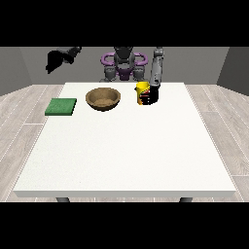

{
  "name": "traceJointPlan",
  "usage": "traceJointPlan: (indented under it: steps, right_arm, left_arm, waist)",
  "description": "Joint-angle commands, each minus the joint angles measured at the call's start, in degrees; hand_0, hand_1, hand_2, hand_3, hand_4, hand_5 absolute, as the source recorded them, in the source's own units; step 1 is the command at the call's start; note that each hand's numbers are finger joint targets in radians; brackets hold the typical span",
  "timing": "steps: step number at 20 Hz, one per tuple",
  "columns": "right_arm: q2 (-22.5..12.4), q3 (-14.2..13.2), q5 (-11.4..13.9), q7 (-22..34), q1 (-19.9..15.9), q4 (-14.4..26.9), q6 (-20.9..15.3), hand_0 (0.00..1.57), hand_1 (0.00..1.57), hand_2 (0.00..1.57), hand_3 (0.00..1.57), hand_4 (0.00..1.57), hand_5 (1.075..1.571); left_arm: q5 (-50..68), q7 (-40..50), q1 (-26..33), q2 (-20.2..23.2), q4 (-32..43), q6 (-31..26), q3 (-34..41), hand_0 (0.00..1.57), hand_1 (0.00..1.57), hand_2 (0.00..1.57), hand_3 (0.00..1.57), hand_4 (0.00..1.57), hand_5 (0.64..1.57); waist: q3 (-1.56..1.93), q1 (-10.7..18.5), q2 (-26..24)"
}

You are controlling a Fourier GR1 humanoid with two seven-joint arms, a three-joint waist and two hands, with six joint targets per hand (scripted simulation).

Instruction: Pick the cup and pour the ball into the bowl, then pick the bowl and place it on the pad

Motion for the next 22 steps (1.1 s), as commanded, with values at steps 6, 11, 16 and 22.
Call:
traceJointPlan:
  steps: [6,11,16,22]
  right_arm:
    - [-2.32,-5.18,-1.11,-6.10,3.66,12.42,2.23,0.00,0.00,0.40,0.67,0.58,1.570]
    - [-4.43,-5.54,-2.21,-3.86,3.69,12.81,4.81,0.00,0.00,0.40,0.64,0.54,1.570]
    - [-5.18,-5.39,-3.11,-5.66,0.32,11.61,6.63,0.00,0.00,0.34,0.64,0.56,1.569]
    - [-7.19,-6.08,-3.53,-5.91,-3.77,12.27,7.19,0.00,0.00,0.34,0.69,0.54,1.568]
  left_arm:
    - [-2.35,13.29,-3.83,-1.02,-5.40,3.78,-7.93,1.35,1.35,1.57,1.57,1.32,1.159]
    - [-7.77,19.41,-9.17,-0.72,-5.30,9.64,-8.53,1.35,1.35,1.57,1.57,1.32,1.172]
    - [-16.23,23.50,-14.81,1.68,-1.08,20.67,-10.89,1.37,1.37,1.57,1.57,1.39,1.255]
    - [-21.08,29.31,-23.11,3.32,1.56,23.88,-11.52,1.40,1.40,1.57,1.57,1.49,1.267]
  waist:
    - [-0.05,5.56,-8.17]
    - [-0.06,4.03,-9.03]
    - [-0.04,-0.09,-4.48]
    - [-0.09,-2.37,0.47]
